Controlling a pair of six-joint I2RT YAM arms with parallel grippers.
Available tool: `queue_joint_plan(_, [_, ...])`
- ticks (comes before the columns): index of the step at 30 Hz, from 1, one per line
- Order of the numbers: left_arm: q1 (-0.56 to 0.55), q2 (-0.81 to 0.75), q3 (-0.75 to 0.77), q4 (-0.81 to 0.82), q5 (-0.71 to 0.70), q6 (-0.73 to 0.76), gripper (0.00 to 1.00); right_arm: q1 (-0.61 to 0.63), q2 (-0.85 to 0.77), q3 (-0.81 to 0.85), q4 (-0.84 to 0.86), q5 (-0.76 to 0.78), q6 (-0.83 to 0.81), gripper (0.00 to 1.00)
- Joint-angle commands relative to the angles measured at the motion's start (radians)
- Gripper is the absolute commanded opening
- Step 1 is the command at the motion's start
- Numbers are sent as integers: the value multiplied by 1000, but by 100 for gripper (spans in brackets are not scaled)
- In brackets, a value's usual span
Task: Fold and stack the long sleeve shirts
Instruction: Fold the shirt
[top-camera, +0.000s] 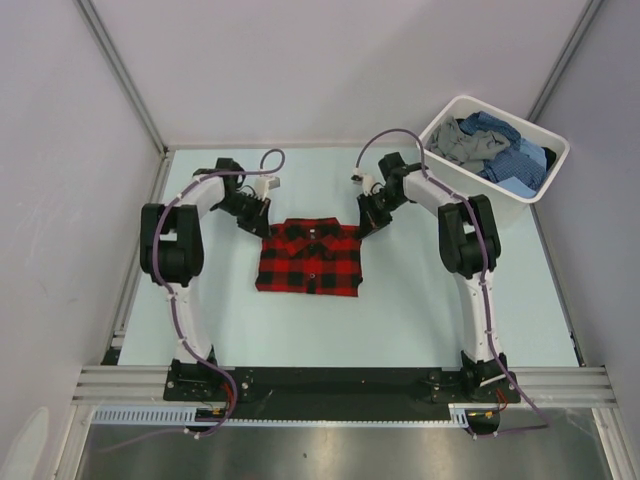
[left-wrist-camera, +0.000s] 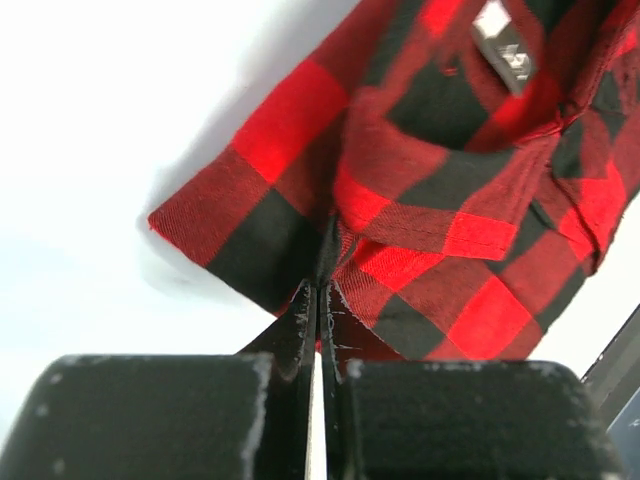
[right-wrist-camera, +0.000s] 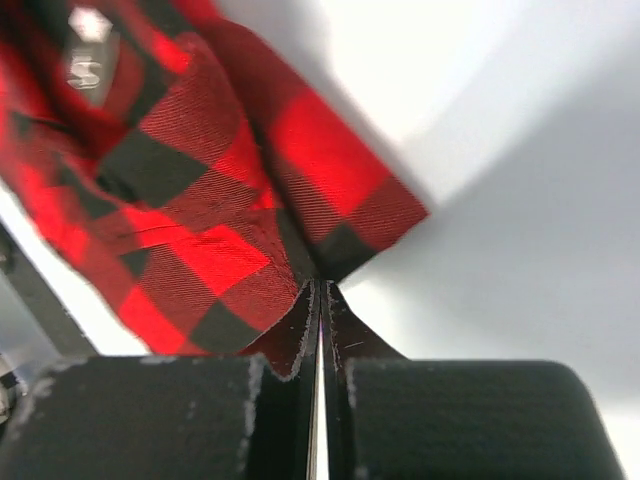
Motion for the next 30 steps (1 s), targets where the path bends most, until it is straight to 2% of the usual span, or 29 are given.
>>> queue_joint_plan(1, [7,16,-15,40,-2,-69,6,-1,32,9,34,109,-24,0])
queue_joint_plan(4, [33,-24,-85,102,56,-158,29,-7,55,64,48,121,-13,0])
queue_joint_plan(5, [47,-79,-143,163,74,-184,40,-7,67,75,48,126,-13,0])
queue_joint_plan(8, [121,-177,-232,242,127,-299,59,-4,72,104,46,124,-12,0])
queue_joint_plan(10, [139,-223,-265,257,159,-328,64,-2,60,112,25,132,-31,2])
queue_joint_plan(11, [152,-248,-300,268,157,-362,67,-4,49,96,23,134,-38,4])
queue_joint_plan(12, [156,-309,-320,280,156,-376,70,-10,9,87,32,135,-41,12])
queue_joint_plan(13, [158,-343,-337,303,153,-387,80,-11,-14,78,46,137,-47,18])
queue_joint_plan(14, [156,-377,-364,314,118,-408,96,-15,-41,64,73,138,-51,25])
queue_joint_plan(15, [156,-453,-375,325,80,-420,99,-15,-87,62,86,140,-61,39])
queue_joint_plan(17, [155,-531,-400,336,-36,-430,100,-12,-135,61,113,137,-77,47])
queue_joint_plan(18, [155,-612,-414,349,-84,-439,99,-8,-182,52,121,129,-84,48])
queue_joint_plan(21, [159,-722,-502,492,-163,-485,99,45,-253,-20,173,118,-142,48])
queue_joint_plan(22, [159,-760,-525,574,-206,-543,99,71,-290,-42,186,117,-166,48])
queue_joint_plan(23, [165,-762,-541,583,-252,-674,99,121,-310,-69,211,112,-212,48])
queue_joint_plan(25, [195,-698,-511,485,-54,-652,100,189,-357,-155,271,117,-255,45])
queue_joint_plan(26, [213,-667,-491,447,-10,-678,99,259,-371,-186,297,123,-271,44])
queue_joint_plan(27, [216,-652,-503,423,19,-721,100,295,-381,-213,323,140,-300,42])
queue_joint_plan(30, [233,-705,-670,526,33,-836,99,430,-405,-310,435,181,-344,40])
